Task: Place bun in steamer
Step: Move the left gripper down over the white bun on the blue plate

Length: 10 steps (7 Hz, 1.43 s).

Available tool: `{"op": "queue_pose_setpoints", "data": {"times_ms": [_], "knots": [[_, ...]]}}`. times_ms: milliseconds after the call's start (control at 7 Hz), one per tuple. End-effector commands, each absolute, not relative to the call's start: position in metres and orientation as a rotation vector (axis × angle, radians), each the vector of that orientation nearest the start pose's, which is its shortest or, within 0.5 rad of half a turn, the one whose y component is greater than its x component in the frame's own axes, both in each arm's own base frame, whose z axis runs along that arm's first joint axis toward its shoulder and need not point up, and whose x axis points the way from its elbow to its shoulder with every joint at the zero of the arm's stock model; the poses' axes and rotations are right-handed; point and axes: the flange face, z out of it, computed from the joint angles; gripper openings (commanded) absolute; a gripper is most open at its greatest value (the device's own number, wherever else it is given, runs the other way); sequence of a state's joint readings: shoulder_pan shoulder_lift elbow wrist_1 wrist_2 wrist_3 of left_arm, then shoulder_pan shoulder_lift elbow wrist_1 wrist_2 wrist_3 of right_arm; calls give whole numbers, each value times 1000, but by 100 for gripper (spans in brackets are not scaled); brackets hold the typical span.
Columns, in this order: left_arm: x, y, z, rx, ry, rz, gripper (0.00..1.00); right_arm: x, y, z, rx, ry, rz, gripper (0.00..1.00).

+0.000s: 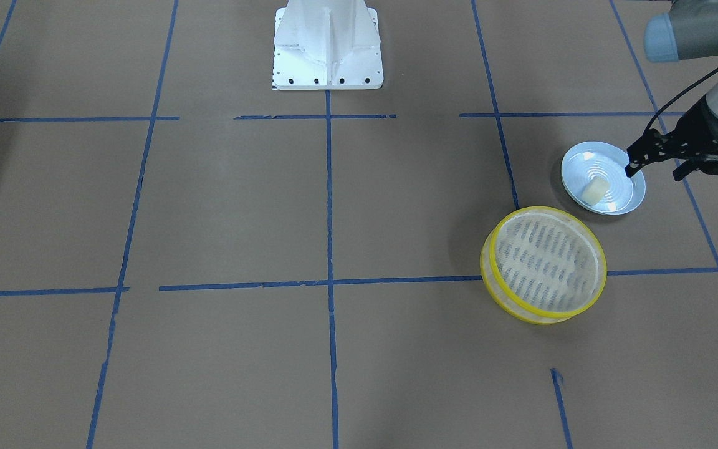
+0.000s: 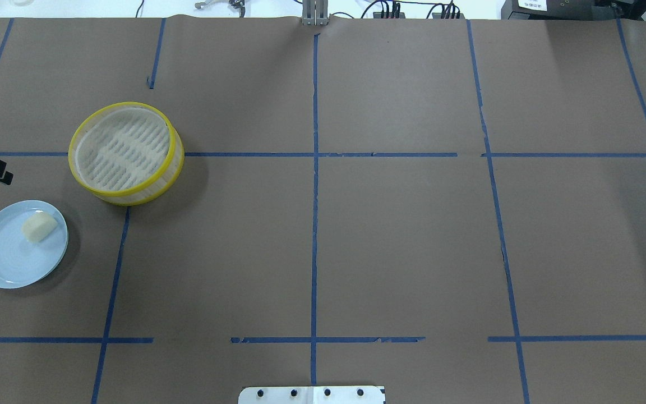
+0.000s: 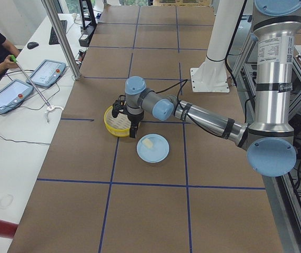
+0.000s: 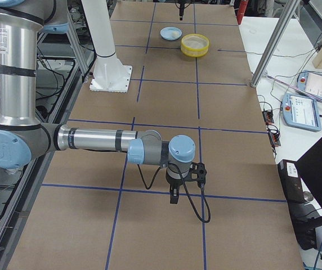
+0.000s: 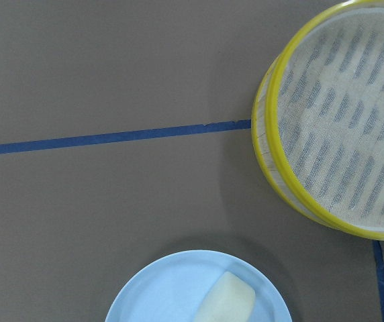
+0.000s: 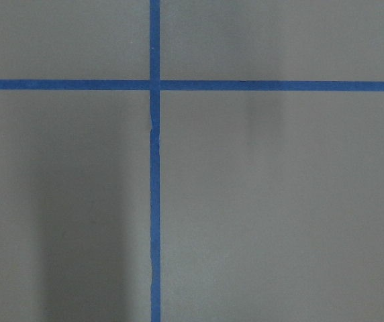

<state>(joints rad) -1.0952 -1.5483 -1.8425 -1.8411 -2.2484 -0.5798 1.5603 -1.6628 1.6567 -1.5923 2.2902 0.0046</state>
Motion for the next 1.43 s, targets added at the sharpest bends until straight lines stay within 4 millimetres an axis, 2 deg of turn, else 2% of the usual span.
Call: {"op": "queue_pose_setpoints", "data": {"times_ms": [0,286,571,714,1286], "knots": [[207,-473,520,87,781,128,100,63,-451,666,-32,-719,4,100],[222,-466,527,63,774,152,100,64,-451,666,-31,-719,6,100],[233,-464,560,40,765,165,100,63,-451,666,-32,-719,4,100],[233,-464,567,41,766,167,100,64,-451,666,-31,-719,6,100],[248,-454,571,15,768,194,100,63,-451,666,-32,-719,4,100]]}}
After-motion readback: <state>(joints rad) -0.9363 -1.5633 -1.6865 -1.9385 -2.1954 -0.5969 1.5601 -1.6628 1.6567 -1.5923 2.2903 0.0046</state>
